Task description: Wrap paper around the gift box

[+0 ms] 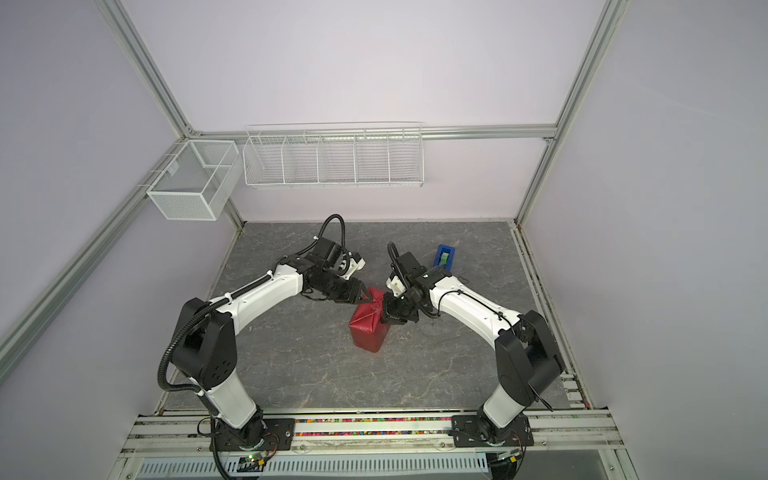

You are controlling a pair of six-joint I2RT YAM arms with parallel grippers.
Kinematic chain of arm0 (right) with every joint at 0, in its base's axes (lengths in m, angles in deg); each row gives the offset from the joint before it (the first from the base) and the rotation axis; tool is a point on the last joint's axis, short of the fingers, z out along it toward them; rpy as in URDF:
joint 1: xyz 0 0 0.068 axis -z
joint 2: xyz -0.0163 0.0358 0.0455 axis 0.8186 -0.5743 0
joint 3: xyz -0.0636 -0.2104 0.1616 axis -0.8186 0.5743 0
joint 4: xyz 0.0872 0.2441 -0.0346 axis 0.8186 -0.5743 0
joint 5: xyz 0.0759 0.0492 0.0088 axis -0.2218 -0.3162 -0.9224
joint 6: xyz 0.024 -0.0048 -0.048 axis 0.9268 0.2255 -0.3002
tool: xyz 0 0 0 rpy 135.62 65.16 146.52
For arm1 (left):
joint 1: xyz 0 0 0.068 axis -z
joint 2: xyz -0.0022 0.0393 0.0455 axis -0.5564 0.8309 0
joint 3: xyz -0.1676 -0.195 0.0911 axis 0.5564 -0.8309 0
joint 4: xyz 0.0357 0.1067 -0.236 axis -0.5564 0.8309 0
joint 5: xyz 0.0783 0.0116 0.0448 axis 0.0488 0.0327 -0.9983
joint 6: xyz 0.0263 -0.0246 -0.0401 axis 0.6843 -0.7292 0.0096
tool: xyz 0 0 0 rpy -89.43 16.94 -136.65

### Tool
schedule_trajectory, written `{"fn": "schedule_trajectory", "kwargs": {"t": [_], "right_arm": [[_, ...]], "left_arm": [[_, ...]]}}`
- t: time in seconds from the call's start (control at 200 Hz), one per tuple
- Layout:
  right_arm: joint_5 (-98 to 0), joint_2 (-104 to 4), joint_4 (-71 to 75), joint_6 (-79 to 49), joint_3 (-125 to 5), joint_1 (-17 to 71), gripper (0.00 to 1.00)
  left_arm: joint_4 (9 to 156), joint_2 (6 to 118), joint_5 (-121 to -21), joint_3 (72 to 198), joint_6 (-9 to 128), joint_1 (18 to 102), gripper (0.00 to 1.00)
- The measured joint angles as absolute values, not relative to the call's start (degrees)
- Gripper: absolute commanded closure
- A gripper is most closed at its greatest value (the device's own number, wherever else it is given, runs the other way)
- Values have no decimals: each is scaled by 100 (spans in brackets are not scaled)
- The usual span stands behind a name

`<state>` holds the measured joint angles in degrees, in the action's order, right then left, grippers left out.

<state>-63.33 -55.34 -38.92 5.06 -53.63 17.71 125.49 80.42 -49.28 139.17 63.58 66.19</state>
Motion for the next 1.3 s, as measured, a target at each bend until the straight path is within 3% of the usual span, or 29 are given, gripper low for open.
{"fn": "schedule_trajectory", "kwargs": {"t": [0.185, 0.535, 0.57, 1.3], "right_arm": [[-6368, -5532, -3685, 591, -5140, 1774, 92], [-6213, -4802, -3866, 475, -4773, 2412, 91], [-6175, -4708, -3910, 451, -4769, 2504, 91], [-6005, -3995, -4432, 27, -4603, 3087, 89]], "left_arm": [[12556, 8020, -4980, 13919, 6354, 6632, 45], [13119, 7823, -5819, 14103, 6288, 6724, 12], [13216, 7784, -5896, 14131, 6279, 6739, 0], [13646, 7554, -7279, 14586, 5685, 8074, 1]]}}
